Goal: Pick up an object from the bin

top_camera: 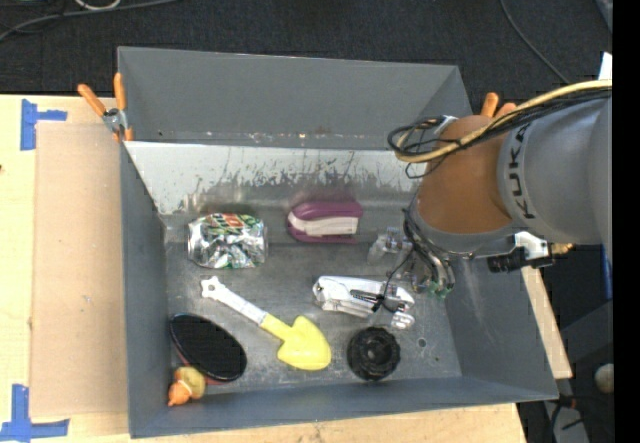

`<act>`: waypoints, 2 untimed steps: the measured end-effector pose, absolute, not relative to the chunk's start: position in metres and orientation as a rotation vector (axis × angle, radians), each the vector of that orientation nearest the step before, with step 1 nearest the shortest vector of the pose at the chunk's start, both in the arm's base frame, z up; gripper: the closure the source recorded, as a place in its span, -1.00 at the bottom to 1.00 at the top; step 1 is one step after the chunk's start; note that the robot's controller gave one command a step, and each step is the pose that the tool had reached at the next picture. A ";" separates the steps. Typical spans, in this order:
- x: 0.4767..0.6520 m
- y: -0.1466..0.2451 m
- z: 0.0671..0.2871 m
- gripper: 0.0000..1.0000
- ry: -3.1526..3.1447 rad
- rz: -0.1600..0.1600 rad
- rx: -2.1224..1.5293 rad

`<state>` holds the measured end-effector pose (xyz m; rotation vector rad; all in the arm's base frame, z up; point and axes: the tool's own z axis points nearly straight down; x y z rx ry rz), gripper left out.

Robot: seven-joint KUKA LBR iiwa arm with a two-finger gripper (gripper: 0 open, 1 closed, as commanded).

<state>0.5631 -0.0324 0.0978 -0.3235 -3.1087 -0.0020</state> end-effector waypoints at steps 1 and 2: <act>0.568 -0.042 0.072 -1.00 -3.055 0.001 -0.708; 0.574 -0.034 0.071 1.00 -3.070 0.001 -0.605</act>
Offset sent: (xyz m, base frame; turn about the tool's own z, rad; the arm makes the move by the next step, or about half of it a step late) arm 0.0099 -0.0012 -0.0278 0.1849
